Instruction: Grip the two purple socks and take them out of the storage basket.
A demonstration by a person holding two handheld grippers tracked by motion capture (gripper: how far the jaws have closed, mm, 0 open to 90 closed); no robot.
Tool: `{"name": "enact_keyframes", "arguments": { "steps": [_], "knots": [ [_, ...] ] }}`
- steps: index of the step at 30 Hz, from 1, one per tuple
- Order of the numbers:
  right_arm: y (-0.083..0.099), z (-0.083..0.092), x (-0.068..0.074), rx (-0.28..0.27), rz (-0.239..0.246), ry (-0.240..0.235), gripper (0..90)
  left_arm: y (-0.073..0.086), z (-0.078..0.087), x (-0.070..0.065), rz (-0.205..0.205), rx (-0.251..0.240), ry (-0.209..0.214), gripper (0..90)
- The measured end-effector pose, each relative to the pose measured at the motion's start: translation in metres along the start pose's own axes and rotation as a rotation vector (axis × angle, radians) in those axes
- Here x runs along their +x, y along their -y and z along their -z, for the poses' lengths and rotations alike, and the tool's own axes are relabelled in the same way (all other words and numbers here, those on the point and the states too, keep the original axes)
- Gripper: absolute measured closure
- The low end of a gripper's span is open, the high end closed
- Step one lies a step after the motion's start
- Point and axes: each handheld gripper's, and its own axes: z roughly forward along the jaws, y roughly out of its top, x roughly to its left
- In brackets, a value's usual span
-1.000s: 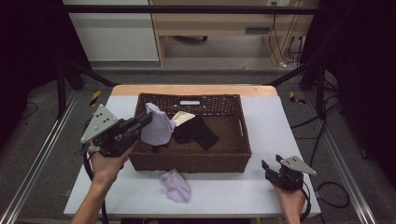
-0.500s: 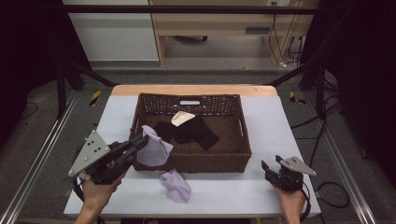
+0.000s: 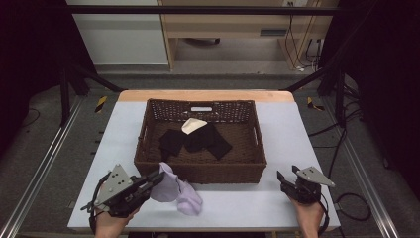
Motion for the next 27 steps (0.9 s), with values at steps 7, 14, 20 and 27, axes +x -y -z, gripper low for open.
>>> {"name": "enact_keyframes", "arguments": {
  "steps": [7, 14, 20, 27],
  "knots": [
    [0.0, 0.0, 0.0, 0.003, -0.006, -0.006, 40.0, 0.025, -0.03, -0.003, 0.009, 0.116, 0.014, 84.7],
    [0.001, -0.002, 0.0, 0.013, -0.002, -0.007, 40.0, 0.05, -0.059, -0.002, 0.021, 0.228, 0.026, 84.4],
    [0.002, -0.003, 0.0, 0.022, 0.004, -0.008, 39.8, 0.062, -0.075, -0.002, 0.018, 0.273, 0.032, 78.3],
    [0.003, -0.004, 0.001, 0.027, 0.002, -0.011, 39.0, 0.062, -0.065, 0.004, 0.038, 0.247, -0.014, 54.4]
  ]
}}
